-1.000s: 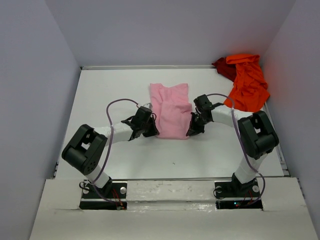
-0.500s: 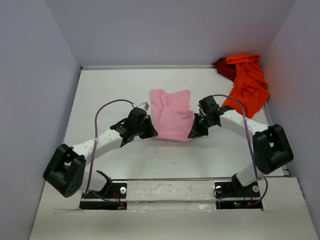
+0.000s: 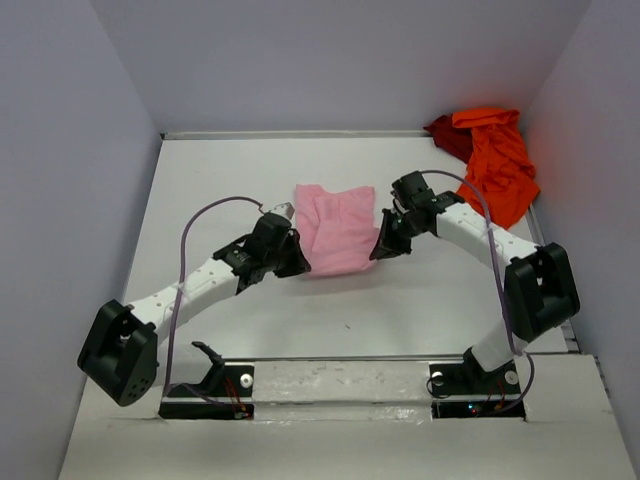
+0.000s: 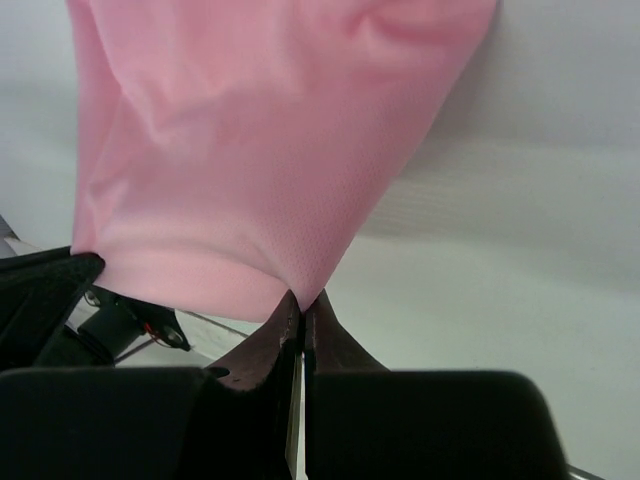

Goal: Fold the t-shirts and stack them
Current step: Fold the 2/3-rectangle-folded T-shirt at the center of the board.

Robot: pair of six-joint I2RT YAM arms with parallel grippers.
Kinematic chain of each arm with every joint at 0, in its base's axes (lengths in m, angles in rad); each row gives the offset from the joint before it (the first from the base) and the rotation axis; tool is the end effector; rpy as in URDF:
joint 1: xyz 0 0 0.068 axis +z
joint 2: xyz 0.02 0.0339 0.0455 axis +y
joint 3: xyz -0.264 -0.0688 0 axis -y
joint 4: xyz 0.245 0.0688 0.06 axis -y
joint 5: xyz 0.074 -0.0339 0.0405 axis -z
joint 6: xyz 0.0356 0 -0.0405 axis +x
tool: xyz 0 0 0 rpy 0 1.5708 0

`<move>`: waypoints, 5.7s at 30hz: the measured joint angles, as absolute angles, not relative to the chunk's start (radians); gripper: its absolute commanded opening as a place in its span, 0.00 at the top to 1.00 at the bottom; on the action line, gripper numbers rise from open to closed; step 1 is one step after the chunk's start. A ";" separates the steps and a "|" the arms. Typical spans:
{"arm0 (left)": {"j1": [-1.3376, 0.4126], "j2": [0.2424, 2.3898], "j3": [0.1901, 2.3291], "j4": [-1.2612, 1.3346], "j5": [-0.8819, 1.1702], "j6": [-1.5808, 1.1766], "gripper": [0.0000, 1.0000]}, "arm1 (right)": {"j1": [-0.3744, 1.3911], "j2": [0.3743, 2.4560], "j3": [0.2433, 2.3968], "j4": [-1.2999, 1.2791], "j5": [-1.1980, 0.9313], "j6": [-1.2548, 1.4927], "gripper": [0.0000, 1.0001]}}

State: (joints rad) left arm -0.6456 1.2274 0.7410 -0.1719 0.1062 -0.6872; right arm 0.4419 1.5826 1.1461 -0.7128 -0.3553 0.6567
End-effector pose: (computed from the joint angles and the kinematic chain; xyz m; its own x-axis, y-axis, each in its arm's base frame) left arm 0.2072 -0.1608 0.2337 -0.7998 -0.1873 -0.5703 0.2043 0.8085 -0.5519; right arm 0.2789 0.1457 0.2303 -0.9766 0.1712 -0.1302 0.0841 0.8612 0.5012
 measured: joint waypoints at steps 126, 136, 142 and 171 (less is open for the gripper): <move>-0.535 1.016 1.090 -0.500 -0.156 -0.576 0.42 | 0.459 2.431 2.198 -0.680 -0.282 0.600 0.37; -0.536 1.058 1.108 -0.506 -0.166 -0.559 0.42 | 0.496 2.427 2.106 -0.648 -0.322 0.604 0.37; -0.536 1.078 1.122 -0.508 -0.166 -0.548 0.42 | 0.515 2.308 1.904 -0.596 -0.326 0.590 0.38; -0.536 1.127 1.141 -0.483 -0.131 -0.520 0.42 | 0.685 2.007 1.636 -0.621 -0.207 0.560 0.38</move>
